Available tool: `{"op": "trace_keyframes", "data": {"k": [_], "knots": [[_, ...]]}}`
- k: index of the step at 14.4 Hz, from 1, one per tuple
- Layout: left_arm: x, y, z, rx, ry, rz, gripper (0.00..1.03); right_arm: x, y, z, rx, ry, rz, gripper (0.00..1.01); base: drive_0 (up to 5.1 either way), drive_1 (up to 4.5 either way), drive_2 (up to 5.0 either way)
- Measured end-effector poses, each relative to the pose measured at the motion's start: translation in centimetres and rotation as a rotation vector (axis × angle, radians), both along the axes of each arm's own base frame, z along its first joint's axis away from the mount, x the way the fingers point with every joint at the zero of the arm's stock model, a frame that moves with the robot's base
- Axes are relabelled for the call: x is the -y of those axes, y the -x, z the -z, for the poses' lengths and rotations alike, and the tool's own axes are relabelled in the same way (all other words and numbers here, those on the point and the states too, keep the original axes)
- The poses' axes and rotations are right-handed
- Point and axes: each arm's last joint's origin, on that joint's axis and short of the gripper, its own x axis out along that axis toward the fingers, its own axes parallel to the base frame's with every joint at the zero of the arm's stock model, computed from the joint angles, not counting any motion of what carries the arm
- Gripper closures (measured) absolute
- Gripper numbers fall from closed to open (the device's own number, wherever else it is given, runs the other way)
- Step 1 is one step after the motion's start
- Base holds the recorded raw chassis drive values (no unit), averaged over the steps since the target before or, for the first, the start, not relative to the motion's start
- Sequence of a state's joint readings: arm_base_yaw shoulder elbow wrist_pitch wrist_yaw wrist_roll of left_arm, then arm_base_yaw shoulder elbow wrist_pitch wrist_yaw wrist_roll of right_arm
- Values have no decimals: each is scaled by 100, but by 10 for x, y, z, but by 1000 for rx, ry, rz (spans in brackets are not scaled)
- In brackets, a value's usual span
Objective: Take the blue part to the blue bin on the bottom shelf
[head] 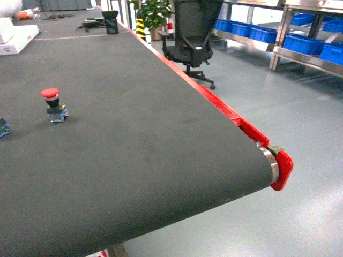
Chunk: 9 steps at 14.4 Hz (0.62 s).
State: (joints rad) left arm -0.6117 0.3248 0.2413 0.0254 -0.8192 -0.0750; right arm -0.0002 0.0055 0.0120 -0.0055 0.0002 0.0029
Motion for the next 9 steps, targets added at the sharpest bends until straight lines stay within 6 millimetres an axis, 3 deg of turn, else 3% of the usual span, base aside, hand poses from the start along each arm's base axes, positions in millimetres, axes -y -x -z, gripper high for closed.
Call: {"op": "trace_keyframes", "data": {"k": [9], "knots": [[0,0,0,-1,0,0,60,0,0,0,0,0,0,3,0,0,0]]}}
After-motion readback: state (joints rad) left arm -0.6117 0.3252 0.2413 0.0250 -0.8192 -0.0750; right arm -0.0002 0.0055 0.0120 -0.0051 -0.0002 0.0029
